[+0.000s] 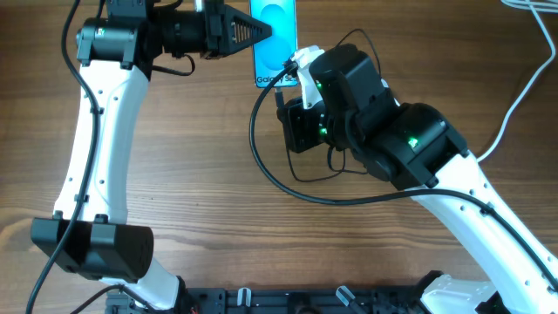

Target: Plug charger to phone and switch on socket

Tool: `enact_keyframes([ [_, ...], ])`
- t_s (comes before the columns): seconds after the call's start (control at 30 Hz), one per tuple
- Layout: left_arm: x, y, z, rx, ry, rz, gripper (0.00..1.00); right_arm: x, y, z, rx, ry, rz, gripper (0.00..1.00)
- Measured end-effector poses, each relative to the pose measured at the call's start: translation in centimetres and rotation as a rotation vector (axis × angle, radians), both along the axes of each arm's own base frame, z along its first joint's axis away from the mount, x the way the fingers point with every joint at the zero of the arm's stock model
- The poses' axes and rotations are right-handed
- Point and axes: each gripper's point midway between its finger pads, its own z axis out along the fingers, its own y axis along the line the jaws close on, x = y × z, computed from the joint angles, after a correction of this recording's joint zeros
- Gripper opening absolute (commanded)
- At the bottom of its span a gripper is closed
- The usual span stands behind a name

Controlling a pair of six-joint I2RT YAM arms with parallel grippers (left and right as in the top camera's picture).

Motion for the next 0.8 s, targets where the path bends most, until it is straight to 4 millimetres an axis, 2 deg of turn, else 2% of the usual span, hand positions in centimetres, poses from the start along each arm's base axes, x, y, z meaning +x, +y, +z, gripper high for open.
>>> enact_keyframes([
  [0.8,-0.08,0.25,-0.25,0.003,0.023,0.007,0.04,0.07,0.3,0.28,0.01,-0.012,0.004,0.05],
])
